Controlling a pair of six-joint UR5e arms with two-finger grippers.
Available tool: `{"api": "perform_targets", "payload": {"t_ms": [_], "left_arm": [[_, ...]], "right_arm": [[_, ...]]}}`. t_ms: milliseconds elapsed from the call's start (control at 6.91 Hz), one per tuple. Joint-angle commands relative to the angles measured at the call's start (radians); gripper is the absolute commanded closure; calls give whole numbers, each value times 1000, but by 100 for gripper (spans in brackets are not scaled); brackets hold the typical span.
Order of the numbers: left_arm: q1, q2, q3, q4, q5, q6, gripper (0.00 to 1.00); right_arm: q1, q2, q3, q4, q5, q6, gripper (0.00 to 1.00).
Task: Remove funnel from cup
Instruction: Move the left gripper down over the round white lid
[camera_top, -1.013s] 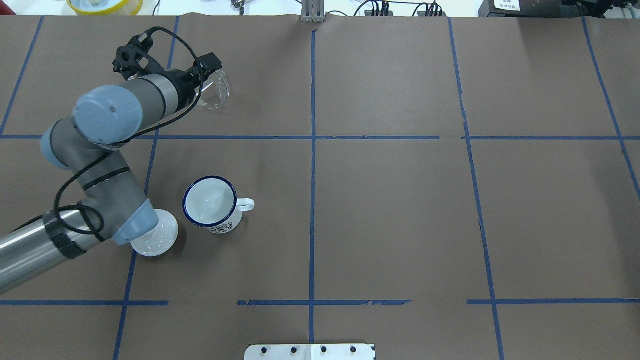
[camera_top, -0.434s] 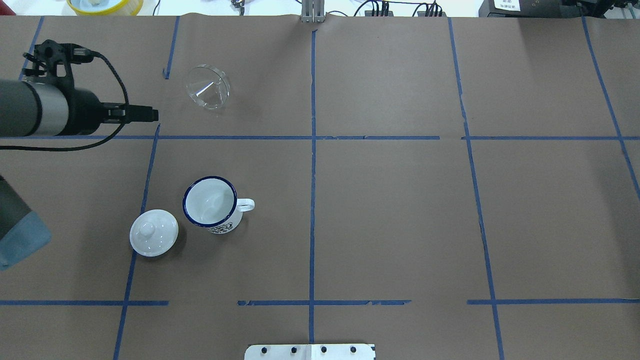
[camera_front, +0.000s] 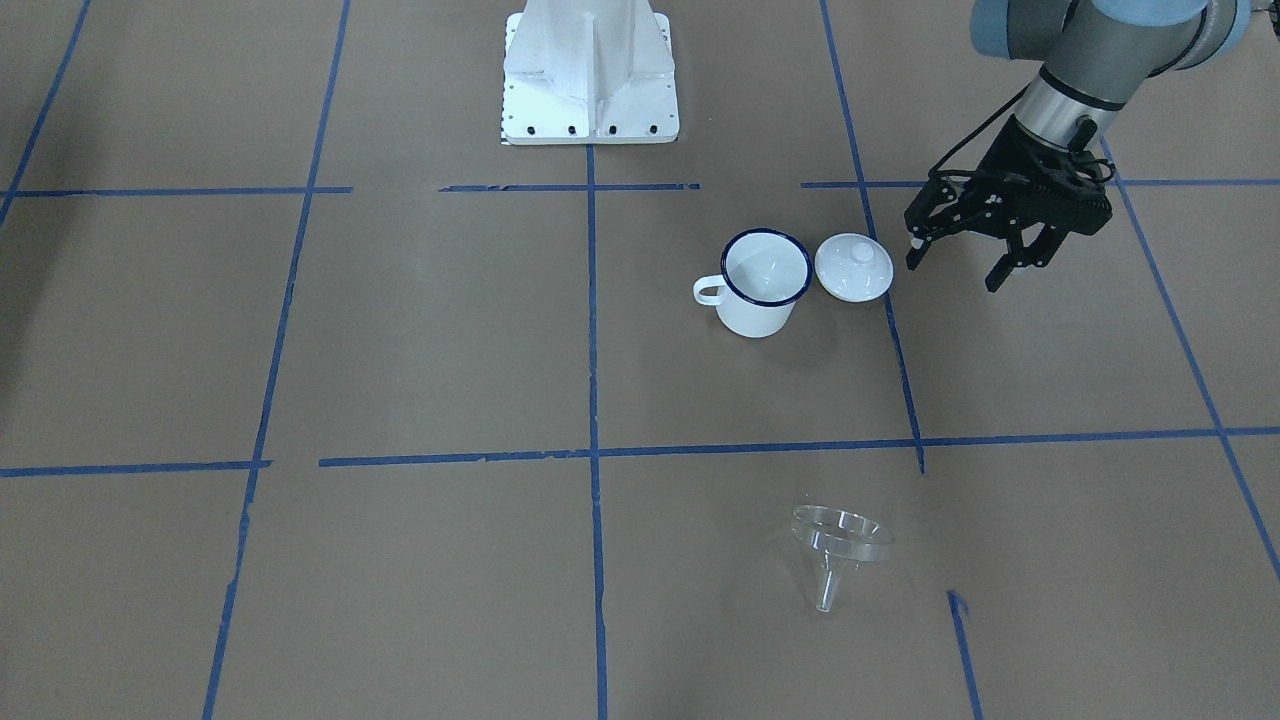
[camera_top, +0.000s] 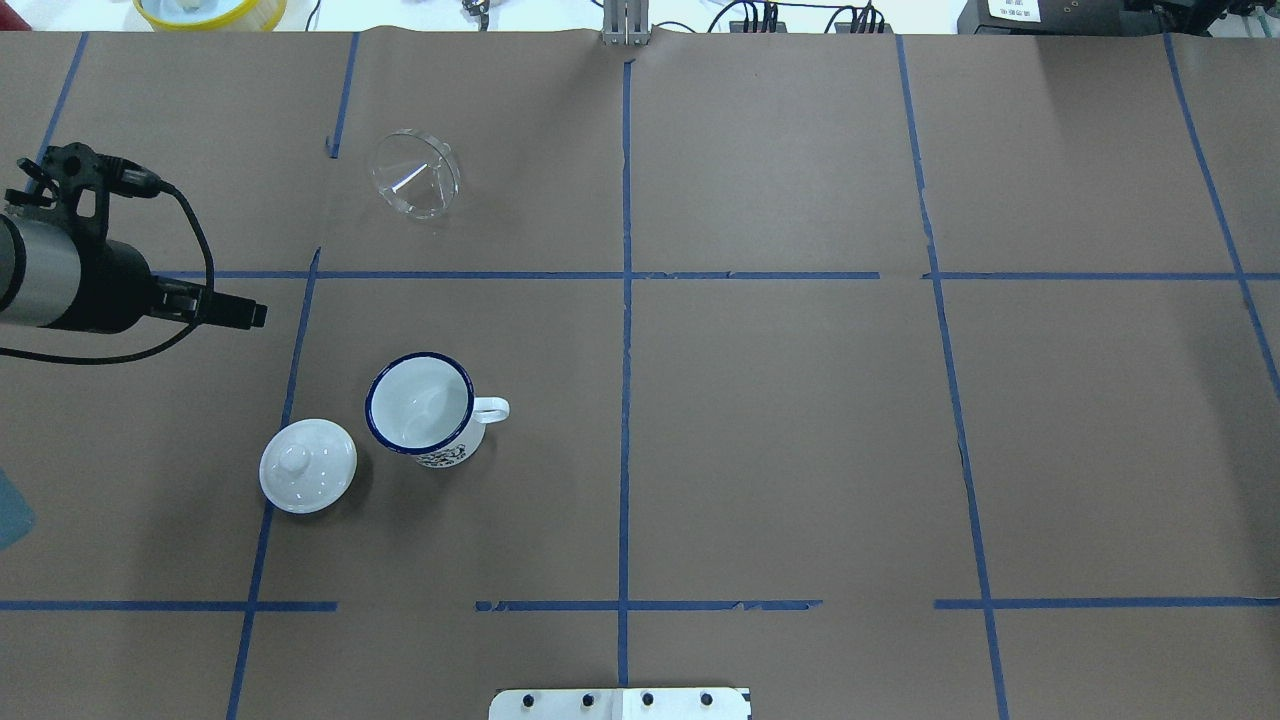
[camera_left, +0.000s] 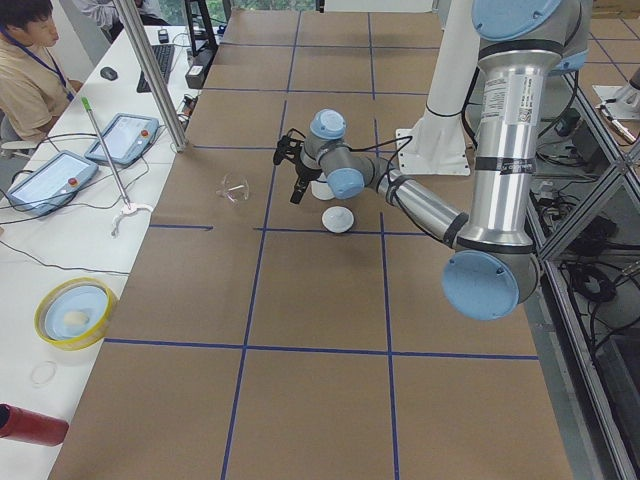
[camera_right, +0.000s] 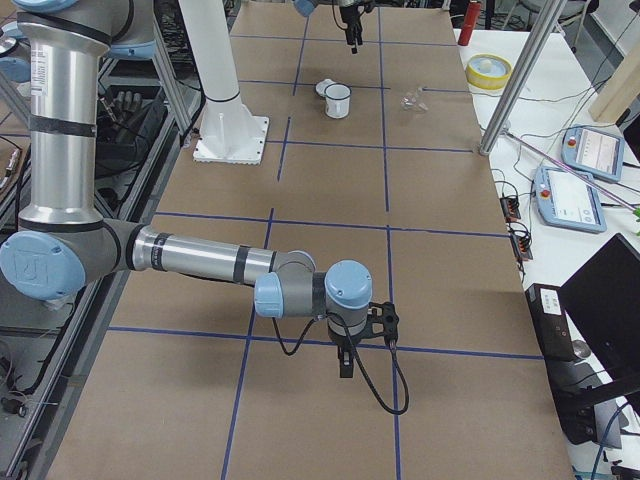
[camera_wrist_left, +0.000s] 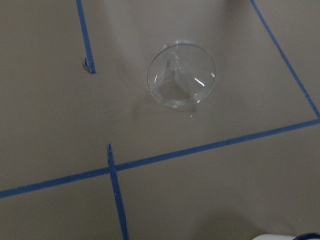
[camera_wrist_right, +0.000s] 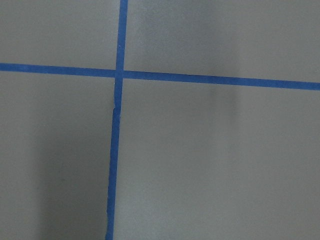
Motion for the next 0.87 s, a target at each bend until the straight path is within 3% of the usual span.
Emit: {"api": "perform_targets", "payload": {"t_ms": [0,434,724], "left_arm": [[108,6,-3,86,66,-26,0],[265,6,14,91,134,-213,0],[274,5,30,91,134,-214,3]], "right_arm": [[0,0,0,0,0,0,0],[0,0,0,0,0,0,0],[0,0,0,0,0,0,0]]}}
